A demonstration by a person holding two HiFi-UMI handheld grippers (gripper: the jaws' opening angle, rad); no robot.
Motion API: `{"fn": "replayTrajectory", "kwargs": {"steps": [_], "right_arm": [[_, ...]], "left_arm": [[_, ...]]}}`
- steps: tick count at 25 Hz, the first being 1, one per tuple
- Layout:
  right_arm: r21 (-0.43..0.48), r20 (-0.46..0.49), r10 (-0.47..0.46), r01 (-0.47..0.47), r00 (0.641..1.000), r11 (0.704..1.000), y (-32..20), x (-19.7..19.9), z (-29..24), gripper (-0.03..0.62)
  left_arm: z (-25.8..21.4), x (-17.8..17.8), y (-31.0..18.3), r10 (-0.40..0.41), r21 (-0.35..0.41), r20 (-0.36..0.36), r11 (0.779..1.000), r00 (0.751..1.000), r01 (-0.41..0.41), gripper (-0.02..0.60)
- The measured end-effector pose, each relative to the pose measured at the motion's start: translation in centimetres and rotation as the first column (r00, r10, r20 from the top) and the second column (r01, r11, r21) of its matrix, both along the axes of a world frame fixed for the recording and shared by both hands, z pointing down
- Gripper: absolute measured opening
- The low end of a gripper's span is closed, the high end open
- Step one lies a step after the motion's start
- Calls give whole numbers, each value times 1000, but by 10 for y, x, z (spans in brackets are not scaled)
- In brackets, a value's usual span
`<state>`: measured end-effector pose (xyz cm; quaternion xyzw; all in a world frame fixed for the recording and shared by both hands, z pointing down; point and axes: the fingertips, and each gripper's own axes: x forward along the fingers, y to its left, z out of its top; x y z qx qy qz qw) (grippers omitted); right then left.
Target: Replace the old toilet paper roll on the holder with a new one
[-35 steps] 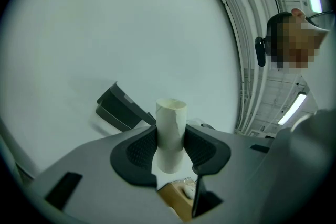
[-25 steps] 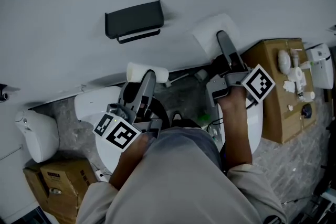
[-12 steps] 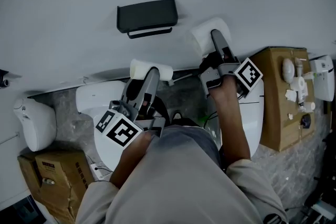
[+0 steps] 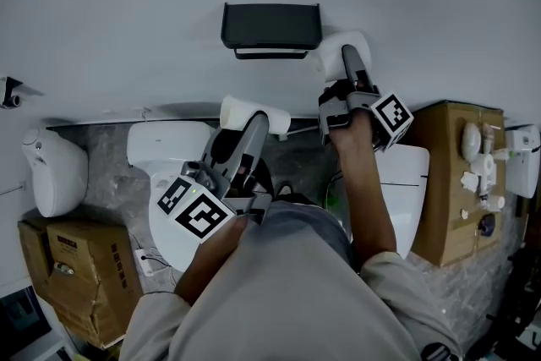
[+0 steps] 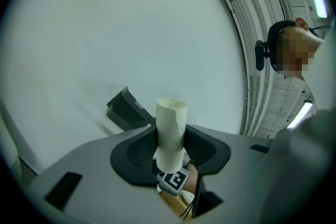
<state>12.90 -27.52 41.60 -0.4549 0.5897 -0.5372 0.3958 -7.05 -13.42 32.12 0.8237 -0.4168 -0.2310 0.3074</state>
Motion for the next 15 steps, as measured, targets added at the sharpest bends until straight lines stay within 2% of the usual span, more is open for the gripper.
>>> {"fn": "replayTrajectory", "kwargs": {"steps": [9, 15], "right_arm": [[-19, 85, 52, -51, 995, 999, -15, -11, 9, 385], [-10, 95, 52, -51, 994, 999, -16, -21, 9, 385]], "left_arm": [[7, 4, -6, 19, -25, -3, 1000, 1000, -19, 146], [9, 8, -8, 36, -31, -4, 999, 999, -36, 146]]}}
